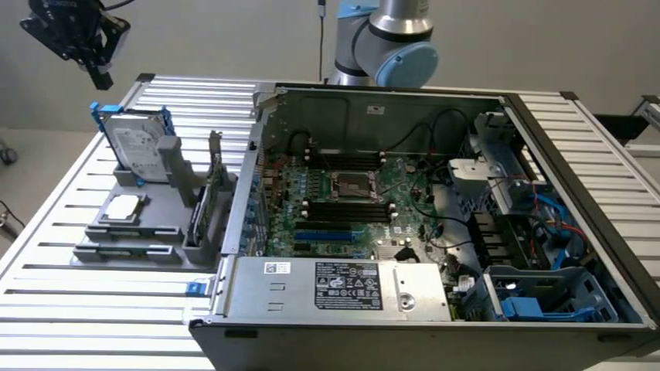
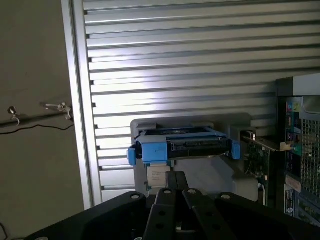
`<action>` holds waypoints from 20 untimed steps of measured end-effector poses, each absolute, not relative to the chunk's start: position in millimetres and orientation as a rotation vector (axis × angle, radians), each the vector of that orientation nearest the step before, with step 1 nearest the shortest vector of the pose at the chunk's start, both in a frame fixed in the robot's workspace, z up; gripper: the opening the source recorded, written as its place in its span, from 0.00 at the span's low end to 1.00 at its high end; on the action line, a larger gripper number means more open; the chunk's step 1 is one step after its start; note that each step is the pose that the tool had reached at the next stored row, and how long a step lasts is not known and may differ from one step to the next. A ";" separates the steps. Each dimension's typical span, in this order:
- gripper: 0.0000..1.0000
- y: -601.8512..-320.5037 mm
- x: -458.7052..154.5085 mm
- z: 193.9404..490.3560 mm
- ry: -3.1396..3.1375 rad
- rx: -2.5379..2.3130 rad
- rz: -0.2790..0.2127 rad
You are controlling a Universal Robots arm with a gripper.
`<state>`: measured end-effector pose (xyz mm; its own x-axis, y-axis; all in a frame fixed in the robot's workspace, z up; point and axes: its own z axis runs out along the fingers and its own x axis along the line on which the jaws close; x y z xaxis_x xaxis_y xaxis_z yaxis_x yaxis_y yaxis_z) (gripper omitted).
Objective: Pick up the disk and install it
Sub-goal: 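Pick up the disk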
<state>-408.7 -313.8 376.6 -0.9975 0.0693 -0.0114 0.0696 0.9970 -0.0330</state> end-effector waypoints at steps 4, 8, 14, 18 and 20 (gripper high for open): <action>0.11 -313.8 -408.7 376.6 3.129 0.109 -0.052; 0.11 -313.8 -408.7 376.6 3.129 0.109 -0.052; 0.11 -308.0 -409.1 376.1 3.130 0.077 -0.044; 0.11 -307.9 -409.1 376.1 3.130 -0.038 -0.043; 0.11 -307.9 -409.1 376.1 3.129 -0.096 -0.043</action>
<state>-409.1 -307.9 376.1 -0.9980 -0.0617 -0.0104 -0.0614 0.9977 -0.0279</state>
